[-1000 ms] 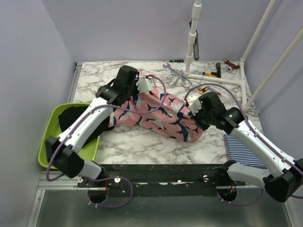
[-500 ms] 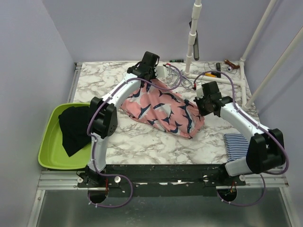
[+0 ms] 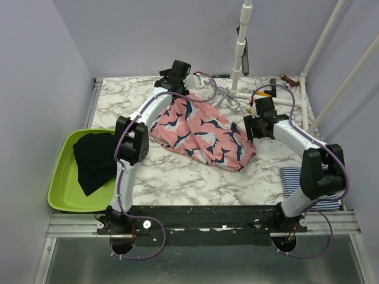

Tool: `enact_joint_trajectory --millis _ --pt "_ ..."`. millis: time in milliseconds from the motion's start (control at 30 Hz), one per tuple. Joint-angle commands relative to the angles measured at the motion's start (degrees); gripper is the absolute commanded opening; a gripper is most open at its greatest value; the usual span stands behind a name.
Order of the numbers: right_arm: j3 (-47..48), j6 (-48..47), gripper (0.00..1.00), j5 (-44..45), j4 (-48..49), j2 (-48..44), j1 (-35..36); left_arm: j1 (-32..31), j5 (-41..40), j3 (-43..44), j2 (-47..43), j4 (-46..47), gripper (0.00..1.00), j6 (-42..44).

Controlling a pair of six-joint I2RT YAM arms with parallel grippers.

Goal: Fold and stack the mixed laundry pile
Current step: Fold the shorts at the center of the board.

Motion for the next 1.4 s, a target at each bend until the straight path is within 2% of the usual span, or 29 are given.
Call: enact_joint_trajectory --millis 0,100,167,233,300,367,433,533,633,733,867,1067,1233,1367 --pt "3.8 11.1 0.68 1.0 1.2 -4.8 -0.1 1.8 -2.2 4.6 -4.3 -4.3 0.78 -8.9" --pt "0.7 20.2 0.6 0.6 2.2 -11.2 0.8 1.8 5.2 -4.8 -12.4 -10.0 0.74 -14.4" --pt "-3.1 22.9 0.56 -0.7 3.8 -15.0 3.8 1.6 11.1 -12.7 -16.8 -11.4 0.7 -16.7" --pt "-7.4 25.8 0.54 -1.9 6.1 -17.6 8.0 1.6 14.7 -19.0 -18.7 -11.5 0.64 -18.6" --pt "-12.9 30.0 0.51 -6.9 9.9 -19.5 10.0 1.7 16.2 -23.8 -18.9 -10.8 0.62 -20.1" --pt "-18.6 34.8 0.47 -10.6 13.6 -20.2 10.2 1.5 16.0 -27.6 -18.1 -8.5 0.62 -20.9" --pt "-21.5 37.1 0.44 -7.2 15.3 -19.4 10.2 1.1 14.3 -30.1 -16.5 -7.4 0.6 -21.4" --pt "-22.0 36.5 0.38 -1.9 15.8 -15.6 9.6 0.3 11.4 -35.2 -16.4 -4.7 0.58 -21.4" --pt "-21.2 35.3 0.36 1.2 16.5 -12.9 7.4 -0.5 9.0 -41.5 -19.9 -0.4 0.58 -20.6" --pt "-20.3 33.3 0.36 -0.6 18.4 -10.3 3.6 -1.9 3.6 -48.1 -22.1 2.6 0.59 -18.8" --pt "-16.0 30.3 0.4 2.5 16.6 -5.6 2.6 -3.5 3.5 -52.4 -24.7 -0.1 0.59 -19.1" --pt "-10.4 24.2 0.53 0.9 14.4 -4.7 1.8 -4.9 10.2 -58.1 -30.1 -7.2 0.59 -22.7" --pt "-9.6 26.4 0.61 -1.5 9.8 -12.2 1.8 -4.9 11.6 -63.4 -35.6 -7.2 0.62 -24.5" --pt "-13.9 30.9 0.68 -3.5 6.7 -19.5 1.7 -4.2 12.2 -62.3 -40.0 -9.6 0.65 -25.5"
